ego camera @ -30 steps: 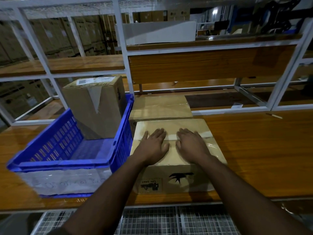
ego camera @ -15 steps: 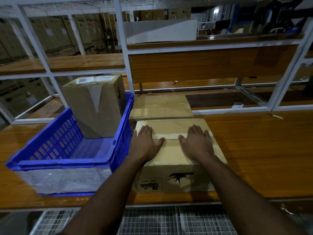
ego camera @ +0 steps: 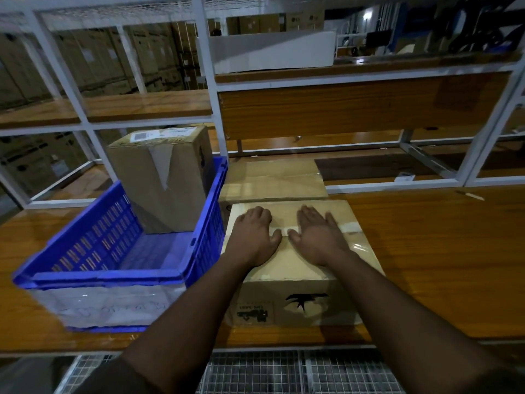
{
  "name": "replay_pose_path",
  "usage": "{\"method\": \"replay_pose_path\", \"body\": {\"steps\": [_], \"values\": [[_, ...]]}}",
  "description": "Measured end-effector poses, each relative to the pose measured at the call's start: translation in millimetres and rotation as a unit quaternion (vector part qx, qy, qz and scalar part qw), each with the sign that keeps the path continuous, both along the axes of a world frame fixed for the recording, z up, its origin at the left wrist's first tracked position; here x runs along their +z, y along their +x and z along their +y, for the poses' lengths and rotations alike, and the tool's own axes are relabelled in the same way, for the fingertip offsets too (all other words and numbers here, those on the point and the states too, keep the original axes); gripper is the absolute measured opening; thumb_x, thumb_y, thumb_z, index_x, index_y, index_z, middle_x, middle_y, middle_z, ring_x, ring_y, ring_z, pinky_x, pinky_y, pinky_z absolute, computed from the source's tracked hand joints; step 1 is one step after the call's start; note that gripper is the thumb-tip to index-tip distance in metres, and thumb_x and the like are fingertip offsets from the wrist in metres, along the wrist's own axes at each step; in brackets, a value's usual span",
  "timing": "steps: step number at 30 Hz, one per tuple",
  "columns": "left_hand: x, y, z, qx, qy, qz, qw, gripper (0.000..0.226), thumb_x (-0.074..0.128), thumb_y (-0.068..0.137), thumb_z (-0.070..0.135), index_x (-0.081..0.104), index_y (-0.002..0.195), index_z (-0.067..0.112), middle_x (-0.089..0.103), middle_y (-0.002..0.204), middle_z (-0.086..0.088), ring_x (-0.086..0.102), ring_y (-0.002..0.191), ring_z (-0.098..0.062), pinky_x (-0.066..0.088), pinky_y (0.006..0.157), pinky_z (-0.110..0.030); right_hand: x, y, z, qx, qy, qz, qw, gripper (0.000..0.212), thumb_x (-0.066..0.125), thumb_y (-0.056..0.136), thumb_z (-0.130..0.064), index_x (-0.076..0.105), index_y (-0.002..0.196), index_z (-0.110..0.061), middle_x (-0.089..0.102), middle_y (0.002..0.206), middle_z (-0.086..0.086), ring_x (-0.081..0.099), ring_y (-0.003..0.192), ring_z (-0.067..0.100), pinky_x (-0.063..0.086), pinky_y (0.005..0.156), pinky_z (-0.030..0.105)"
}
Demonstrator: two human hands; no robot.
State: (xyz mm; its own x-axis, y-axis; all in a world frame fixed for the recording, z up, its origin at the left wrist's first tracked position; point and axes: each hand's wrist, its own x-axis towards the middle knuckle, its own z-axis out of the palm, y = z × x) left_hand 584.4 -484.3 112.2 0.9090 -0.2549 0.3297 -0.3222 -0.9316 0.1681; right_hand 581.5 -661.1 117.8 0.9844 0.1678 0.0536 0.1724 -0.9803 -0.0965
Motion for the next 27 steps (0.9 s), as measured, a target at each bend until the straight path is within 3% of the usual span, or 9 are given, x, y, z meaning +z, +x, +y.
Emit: {"method": "replay_pose_path", "body": {"steps": [2,4,6,9,15,19,22,24,27], "values": [[0,2,-1,0.004,-0.001,-0.014,1.000,0.043,0.049,0.095,0.048,0.056,0.121,0.014,0.057,0.122,-0.004,0.051,0.115,-0.023,0.039,0.097,-0.039,-2,1,1,-0.004,0.001,0.001,1.000,0.072,0.023,0.103,-0.054,0.008,0.160,-0.013,0.004,0.168,0.003,0.000,0.154,0.015,0.000,0.124,0.045],[-1,4,0,-0.001,-0.008,0.000,1.000,0.052,0.046,0.097,0.050,0.053,0.134,0.014,0.054,0.136,-0.004,0.047,0.127,-0.021,0.035,0.107,-0.040,-3,1,1,-0.006,0.006,0.000,1.000,0.073,0.022,0.102,-0.055,0.008,0.160,-0.014,0.005,0.168,0.002,0.000,0.154,0.015,-0.001,0.124,0.045],[-3,4,2,0.014,0.001,0.035,0.999,0.068,0.038,0.100,0.056,0.038,0.152,0.013,0.038,0.158,-0.005,0.031,0.146,-0.019,0.019,0.122,-0.043,-4,0,-2,-0.042,0.010,-0.011,0.999,0.075,0.020,0.101,-0.059,0.010,0.160,-0.012,0.007,0.168,0.004,0.001,0.154,0.018,-0.002,0.124,0.047],[-3,3,4,0.095,0.001,0.085,0.992,0.085,0.022,0.098,0.069,0.017,0.161,0.013,0.012,0.169,-0.003,0.006,0.156,-0.016,-0.003,0.125,-0.053,-3,-4,-8,-0.166,0.014,-0.022,0.986,0.079,0.016,0.101,-0.062,0.011,0.159,-0.008,0.008,0.167,0.011,0.003,0.154,0.026,-0.001,0.122,0.057],[4,-2,6,0.130,-0.051,0.124,0.982,0.091,0.029,0.095,0.074,0.010,0.162,0.015,0.003,0.170,-0.001,-0.002,0.157,-0.019,0.019,0.119,-0.060,0,-2,-21,-0.159,0.022,-0.003,0.987,0.083,0.017,0.098,-0.066,0.007,0.159,-0.011,0.004,0.168,0.009,0.002,0.154,0.027,0.002,0.121,0.059],[10,-7,2,0.190,-0.064,0.125,0.972,0.102,0.037,0.092,0.077,0.013,0.160,0.006,0.004,0.169,-0.012,0.010,0.155,-0.033,0.035,0.113,-0.054,-1,-9,-27,-0.211,0.045,-0.025,0.976,0.081,0.023,0.097,-0.068,0.018,0.158,-0.014,0.012,0.166,0.013,0.013,0.151,0.038,0.026,0.117,0.054],[15,-13,4,0.235,-0.065,0.145,0.959,0.111,0.038,0.088,0.081,0.008,0.160,0.002,0.026,0.163,-0.019,0.047,0.137,-0.036,0.050,0.091,-0.043,0,-14,-27,-0.253,0.059,-0.032,0.965,0.081,0.031,0.095,-0.069,0.028,0.155,-0.014,0.027,0.159,0.021,0.037,0.138,0.040,0.044,0.105,0.048],[15,-17,8,0.245,-0.068,0.148,0.956,0.115,0.038,0.086,0.084,0.006,0.160,0.002,0.045,0.152,-0.020,0.058,0.125,-0.034,0.052,0.083,-0.039,0,-18,-29,-0.255,0.062,-0.059,0.963,0.075,0.036,0.094,-0.068,0.041,0.145,-0.013,0.045,0.146,0.020,0.050,0.124,0.036,0.050,0.094,0.044],[13,-26,12,0.255,-0.074,0.128,0.956,0.119,0.039,0.083,0.087,0.008,0.159,0.001,0.050,0.147,-0.021,0.060,0.121,-0.034,0.052,0.084,-0.041,0,-29,-31,-0.252,0.075,-0.106,0.959,0.061,0.045,0.093,-0.064,0.054,0.128,-0.014,0.058,0.125,0.014,0.057,0.109,0.029,0.050,0.085,0.039]]}}
